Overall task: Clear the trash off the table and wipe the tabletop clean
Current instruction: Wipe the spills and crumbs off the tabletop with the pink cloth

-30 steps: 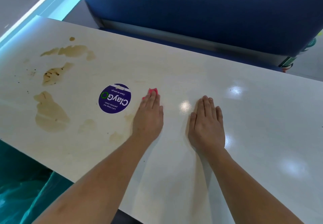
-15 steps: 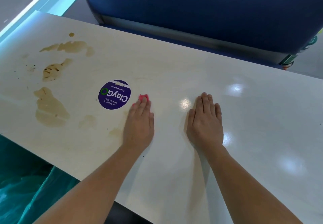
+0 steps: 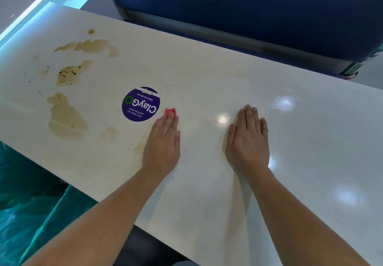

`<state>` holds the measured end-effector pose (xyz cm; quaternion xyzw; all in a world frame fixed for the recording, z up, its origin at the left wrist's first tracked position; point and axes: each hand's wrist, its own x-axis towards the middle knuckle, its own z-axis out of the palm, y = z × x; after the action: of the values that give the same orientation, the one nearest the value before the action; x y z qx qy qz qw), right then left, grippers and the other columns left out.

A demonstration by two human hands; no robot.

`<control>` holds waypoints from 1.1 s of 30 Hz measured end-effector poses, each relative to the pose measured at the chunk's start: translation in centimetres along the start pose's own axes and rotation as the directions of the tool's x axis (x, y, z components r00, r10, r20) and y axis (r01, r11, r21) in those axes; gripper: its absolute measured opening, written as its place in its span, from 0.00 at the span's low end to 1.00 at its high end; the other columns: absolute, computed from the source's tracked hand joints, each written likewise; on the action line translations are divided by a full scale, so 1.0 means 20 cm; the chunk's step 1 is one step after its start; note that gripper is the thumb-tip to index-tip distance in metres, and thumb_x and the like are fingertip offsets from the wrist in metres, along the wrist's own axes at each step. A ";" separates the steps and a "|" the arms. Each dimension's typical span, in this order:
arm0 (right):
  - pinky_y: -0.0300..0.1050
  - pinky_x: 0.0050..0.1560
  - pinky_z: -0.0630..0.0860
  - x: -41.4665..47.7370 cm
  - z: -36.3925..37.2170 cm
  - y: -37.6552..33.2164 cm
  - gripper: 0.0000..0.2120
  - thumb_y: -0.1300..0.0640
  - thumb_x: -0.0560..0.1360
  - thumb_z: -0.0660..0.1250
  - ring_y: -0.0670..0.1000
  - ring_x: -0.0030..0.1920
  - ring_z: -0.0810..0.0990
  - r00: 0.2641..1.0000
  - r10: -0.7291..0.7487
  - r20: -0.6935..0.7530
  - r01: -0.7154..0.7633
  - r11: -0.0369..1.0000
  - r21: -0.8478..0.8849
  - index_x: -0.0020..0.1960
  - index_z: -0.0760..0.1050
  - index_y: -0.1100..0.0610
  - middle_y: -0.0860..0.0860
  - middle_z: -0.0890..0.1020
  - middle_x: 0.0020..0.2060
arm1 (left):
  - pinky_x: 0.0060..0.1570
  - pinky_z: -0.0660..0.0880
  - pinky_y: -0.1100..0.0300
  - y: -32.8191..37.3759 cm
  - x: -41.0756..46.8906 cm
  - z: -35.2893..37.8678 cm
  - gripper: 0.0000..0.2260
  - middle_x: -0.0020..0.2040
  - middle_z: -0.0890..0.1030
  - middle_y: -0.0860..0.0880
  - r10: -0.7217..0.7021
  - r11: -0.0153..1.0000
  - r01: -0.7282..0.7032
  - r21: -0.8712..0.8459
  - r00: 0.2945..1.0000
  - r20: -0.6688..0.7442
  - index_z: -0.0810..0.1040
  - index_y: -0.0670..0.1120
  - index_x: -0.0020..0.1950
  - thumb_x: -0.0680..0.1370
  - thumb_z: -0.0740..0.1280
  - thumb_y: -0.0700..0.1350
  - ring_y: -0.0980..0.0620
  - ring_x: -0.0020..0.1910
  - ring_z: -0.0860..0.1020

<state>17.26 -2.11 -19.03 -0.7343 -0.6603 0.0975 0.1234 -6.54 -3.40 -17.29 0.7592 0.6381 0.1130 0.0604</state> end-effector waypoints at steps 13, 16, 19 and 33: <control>0.56 0.81 0.46 0.00 0.02 0.01 0.28 0.50 0.84 0.43 0.52 0.82 0.47 1.000 -0.012 0.007 0.012 1.000 -0.004 0.81 0.54 0.60 0.53 0.54 0.82 | 0.80 0.50 0.52 0.02 0.00 0.01 0.23 0.83 0.56 0.46 -0.015 1.000 0.016 -0.014 0.998 0.054 0.58 0.39 0.82 0.86 0.51 0.42 0.51 0.83 0.51; 0.56 0.81 0.43 -0.01 0.00 -0.05 0.29 0.50 0.83 0.42 0.53 0.82 0.47 1.000 -0.018 -0.002 0.018 1.000 0.026 0.80 0.58 0.62 0.54 0.55 0.82 | 0.80 0.51 0.50 0.01 -0.19 -0.01 0.23 0.83 0.55 0.48 -0.057 0.996 0.060 -0.065 0.997 0.045 0.59 0.40 0.81 0.86 0.51 0.41 0.52 0.83 0.50; 0.53 0.81 0.40 -0.04 0.02 -0.23 0.29 0.50 0.83 0.42 0.53 0.82 0.47 0.990 -0.137 0.029 0.135 0.988 0.070 0.80 0.60 0.61 0.54 0.55 0.82 | 0.80 0.52 0.50 0.11 -0.29 0.00 0.23 0.83 0.55 0.48 -0.050 0.997 0.054 -0.060 0.996 0.068 0.59 0.41 0.82 0.86 0.49 0.44 0.52 0.83 0.50; 0.57 0.81 0.43 0.38 0.01 -0.13 0.27 0.49 0.85 0.41 0.52 0.82 0.44 0.995 -0.098 0.013 0.098 0.995 0.000 0.82 0.56 0.55 0.51 0.51 0.83 | 0.80 0.50 0.52 0.08 0.21 0.07 0.23 0.83 0.57 0.49 0.265 0.964 -0.261 -0.052 0.954 0.138 0.60 0.44 0.82 0.87 0.50 0.47 0.52 0.83 0.51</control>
<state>15.50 5.75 -18.31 -0.7003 -0.6965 0.0962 0.1236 -3.92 0.41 -17.86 0.8424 0.5235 0.0755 0.1032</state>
